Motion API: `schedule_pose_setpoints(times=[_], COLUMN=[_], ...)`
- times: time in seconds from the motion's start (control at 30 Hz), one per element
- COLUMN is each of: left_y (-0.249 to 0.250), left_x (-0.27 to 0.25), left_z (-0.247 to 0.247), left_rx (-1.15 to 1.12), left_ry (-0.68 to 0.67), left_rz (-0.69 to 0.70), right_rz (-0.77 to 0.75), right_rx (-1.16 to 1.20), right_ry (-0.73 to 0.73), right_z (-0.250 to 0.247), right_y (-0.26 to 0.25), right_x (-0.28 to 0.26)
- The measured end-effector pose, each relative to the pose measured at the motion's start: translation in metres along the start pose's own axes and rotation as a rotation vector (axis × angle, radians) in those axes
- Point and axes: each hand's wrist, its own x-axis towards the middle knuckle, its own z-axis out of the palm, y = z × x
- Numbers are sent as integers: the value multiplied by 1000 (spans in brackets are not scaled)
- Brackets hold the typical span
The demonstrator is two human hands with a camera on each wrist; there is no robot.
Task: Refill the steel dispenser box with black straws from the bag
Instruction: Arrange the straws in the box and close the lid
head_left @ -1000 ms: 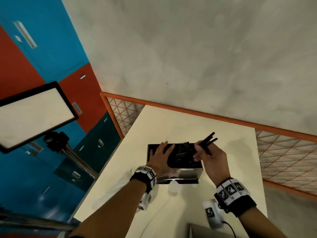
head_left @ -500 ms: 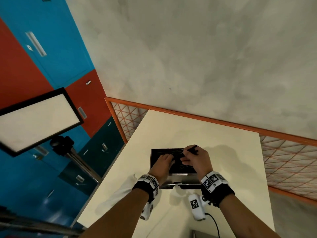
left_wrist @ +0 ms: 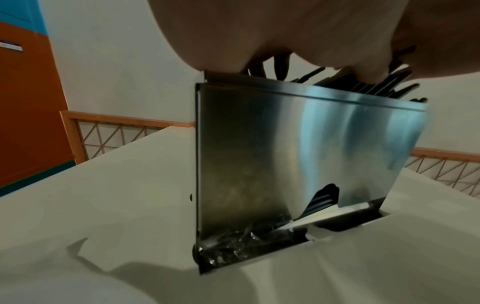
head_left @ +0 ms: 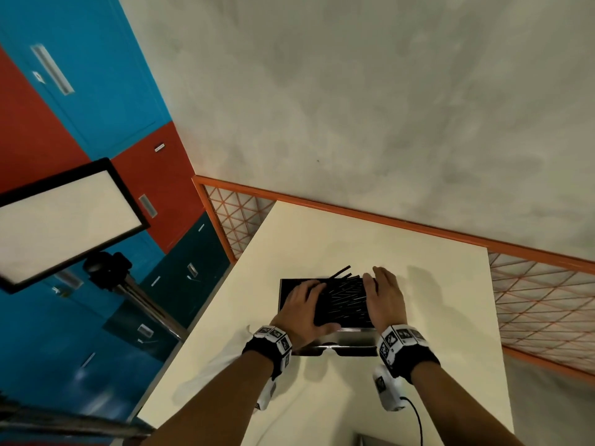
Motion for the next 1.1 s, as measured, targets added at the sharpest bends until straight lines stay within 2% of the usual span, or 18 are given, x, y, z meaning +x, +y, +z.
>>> schedule_pose_setpoints(times=[0.1,0.23,0.37,0.53,0.7,0.83,1.0,1.1], left_y=[0,0,-1,-5,-19,-3,24,16], left_x=[4,7,9,19,36,39,37,29], left_z=[3,8,9,6,-11,-18,-7,3], left_rx=[45,99,135,99,171,296,266,152], left_ry=[-39,-79,-107,-221,-344,-395,-364,-273], left_rz=[-45,-70,-74,-85,28,76,53,61], right_rz=[55,-67,-84,-58,-12,30,84,67], right_rx=[-45,-107,-42,83,172,216,314,260], right_ry=[-46,-56,-29,44,87,108,188,178], right_z=[18,35,31,25,19,23,24,27], right_y=[6,7,9,15,11,9,9,7], right_x=[-1,-6,-6,-1,4,6,10,8])
